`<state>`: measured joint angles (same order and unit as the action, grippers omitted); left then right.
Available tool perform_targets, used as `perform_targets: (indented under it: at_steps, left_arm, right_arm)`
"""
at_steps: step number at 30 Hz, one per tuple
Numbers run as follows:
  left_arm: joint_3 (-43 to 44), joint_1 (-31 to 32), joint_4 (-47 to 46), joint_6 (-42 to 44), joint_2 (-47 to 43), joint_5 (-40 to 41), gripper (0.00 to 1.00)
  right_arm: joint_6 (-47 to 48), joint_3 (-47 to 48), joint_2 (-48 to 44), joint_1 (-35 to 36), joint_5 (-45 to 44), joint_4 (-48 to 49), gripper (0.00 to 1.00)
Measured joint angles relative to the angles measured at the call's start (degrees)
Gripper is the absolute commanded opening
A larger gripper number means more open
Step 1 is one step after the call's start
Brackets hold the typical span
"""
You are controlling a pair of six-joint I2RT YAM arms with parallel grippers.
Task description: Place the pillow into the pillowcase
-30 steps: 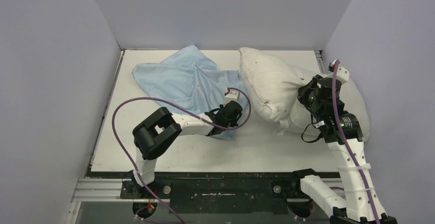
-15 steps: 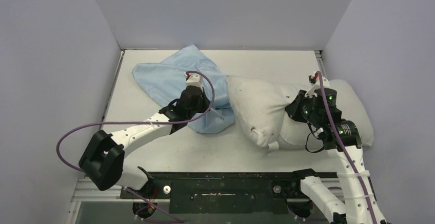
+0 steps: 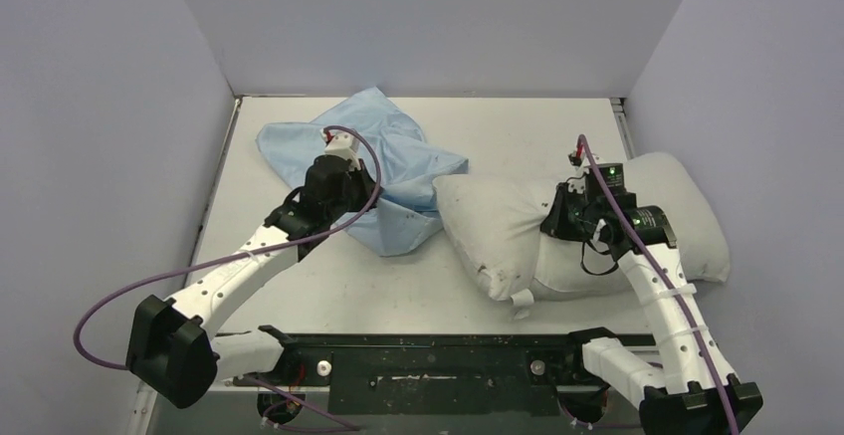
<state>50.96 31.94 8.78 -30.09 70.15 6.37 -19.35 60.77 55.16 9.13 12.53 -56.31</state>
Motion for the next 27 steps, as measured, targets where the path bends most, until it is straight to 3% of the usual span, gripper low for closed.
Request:
perform_targets:
  at_steps: [7,13,17,27]
  left_arm:
    - [-1.0,-2.1,-1.0,-1.0,-1.5,-8.9,0.0]
    - [0.9,-3.7,1.7,0.0,-0.7,-14.3,0.0]
    - [3.8,-5.2,5.4,2.1,-0.4,-19.2,0.0]
    - [11.0,-7.2,18.0,11.0,0.5,-26.5,0.0]
  right_arm:
    - [-2.5,-2.6,4.7,5.9,6.3,6.4,0.0]
    - [-8.0,-2.5,9.3,19.6,5.3,12.7,0.0]
    - [-14.6,-5.2,7.8,21.5,4.2,20.7,0.0]
    - [-20.3,-9.4,2.7,21.7,-16.7,31.6,0.0]
